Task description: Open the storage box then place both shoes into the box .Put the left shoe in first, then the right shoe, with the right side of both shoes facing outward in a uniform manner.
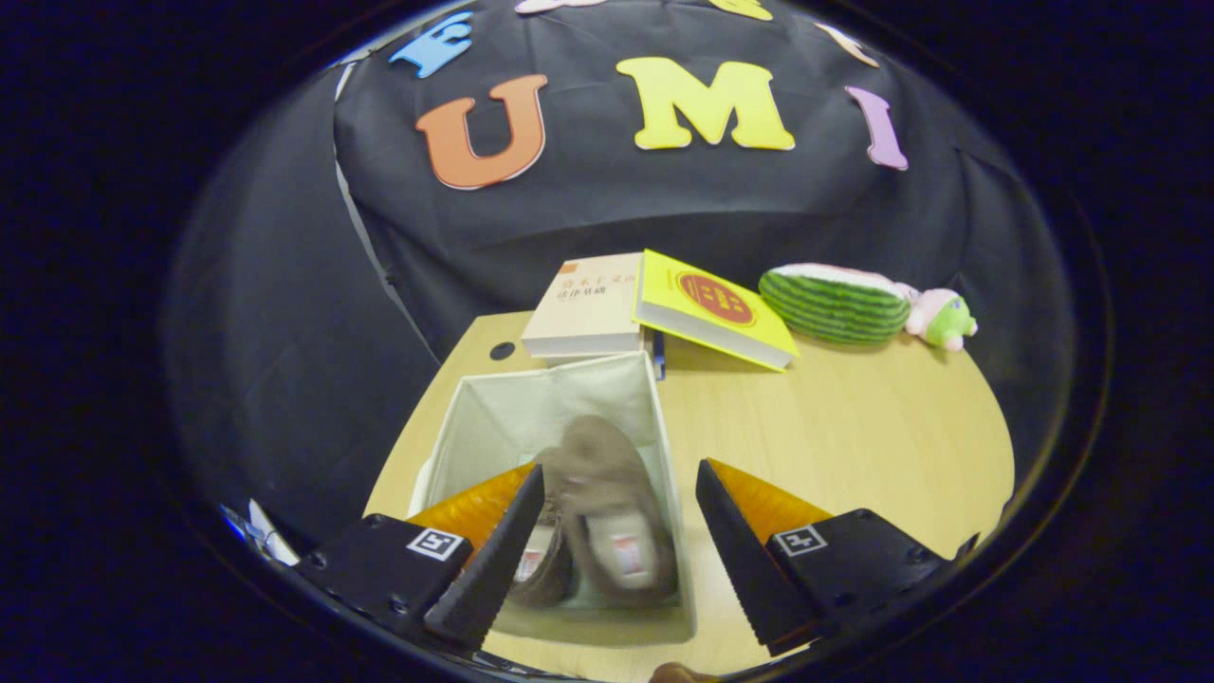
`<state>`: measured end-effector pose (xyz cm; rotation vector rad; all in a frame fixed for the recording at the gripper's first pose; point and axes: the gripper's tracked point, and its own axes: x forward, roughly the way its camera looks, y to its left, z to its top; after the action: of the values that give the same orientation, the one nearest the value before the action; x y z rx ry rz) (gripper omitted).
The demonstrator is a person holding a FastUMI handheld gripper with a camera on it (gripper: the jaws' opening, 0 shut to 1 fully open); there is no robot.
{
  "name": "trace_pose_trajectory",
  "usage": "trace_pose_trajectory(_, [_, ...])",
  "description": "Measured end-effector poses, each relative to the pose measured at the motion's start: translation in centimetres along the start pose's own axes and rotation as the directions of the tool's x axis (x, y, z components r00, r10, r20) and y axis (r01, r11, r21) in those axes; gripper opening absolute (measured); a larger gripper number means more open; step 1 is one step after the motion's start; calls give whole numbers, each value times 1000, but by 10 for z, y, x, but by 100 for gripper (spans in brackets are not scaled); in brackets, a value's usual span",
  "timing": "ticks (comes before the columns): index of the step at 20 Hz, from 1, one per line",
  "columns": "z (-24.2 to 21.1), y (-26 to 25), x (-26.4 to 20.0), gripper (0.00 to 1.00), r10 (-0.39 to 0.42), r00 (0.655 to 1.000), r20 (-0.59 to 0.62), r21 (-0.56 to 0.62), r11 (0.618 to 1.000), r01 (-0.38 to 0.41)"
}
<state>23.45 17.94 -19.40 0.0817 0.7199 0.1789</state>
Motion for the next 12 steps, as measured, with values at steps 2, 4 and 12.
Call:
trace_pose_trajectory(2, [12, -7, -19, 100, -3, 999, 47, -2, 1000, 3])
trace_pose_trajectory(4, [22, -13, -39, 100, 5, 997, 74, 11, 1000, -6])
trace_pose_trajectory(12, [84, -51, -137, 100, -45, 946, 322, -4, 999, 48])
